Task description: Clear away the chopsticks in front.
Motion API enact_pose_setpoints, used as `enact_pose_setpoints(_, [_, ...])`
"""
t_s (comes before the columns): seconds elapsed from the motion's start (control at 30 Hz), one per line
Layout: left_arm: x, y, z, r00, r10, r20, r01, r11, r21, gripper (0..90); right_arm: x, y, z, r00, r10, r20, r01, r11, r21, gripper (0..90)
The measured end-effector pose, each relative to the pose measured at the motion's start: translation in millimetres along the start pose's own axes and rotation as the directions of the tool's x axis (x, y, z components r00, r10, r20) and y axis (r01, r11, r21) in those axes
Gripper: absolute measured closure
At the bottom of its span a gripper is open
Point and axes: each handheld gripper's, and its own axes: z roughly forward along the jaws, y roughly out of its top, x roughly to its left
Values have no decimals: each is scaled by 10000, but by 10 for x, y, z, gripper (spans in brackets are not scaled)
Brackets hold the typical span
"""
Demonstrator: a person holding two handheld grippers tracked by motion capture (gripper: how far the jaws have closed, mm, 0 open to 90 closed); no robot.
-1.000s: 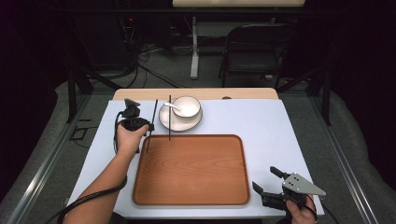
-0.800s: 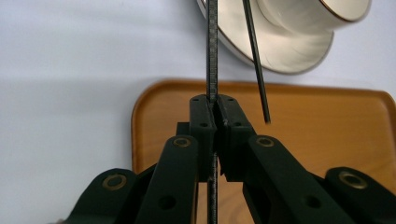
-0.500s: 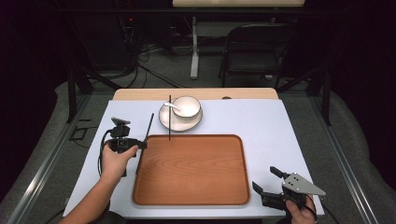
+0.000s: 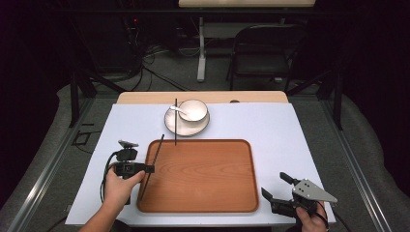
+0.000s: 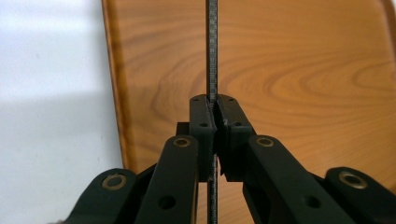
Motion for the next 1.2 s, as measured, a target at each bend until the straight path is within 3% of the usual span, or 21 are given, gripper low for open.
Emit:
enact_pose_setpoints(0.2, [15,-41,141,10000,-53,-79,56,9992,388,858,1,1,1,10000,-14,4,14,10000,-8,147])
enact_pose_setpoints(0.43, [-57,-8,260,10000,36,-28,-34,9982,598,858,-3,0,-1,10000,-8,25,8,10000,-14,147])
enact_pose_setpoints(0.63, [-126,34,341,9996,190,-218,-173,9969,770,858,-2,0,-3,10000,-38,12,38,10000,-20,147])
enact_pose_setpoints(1.2, [-140,55,390,9997,172,-158,-157,9957,907,835,3,-1,-8,10000,-90,10,90,9999,-66,147])
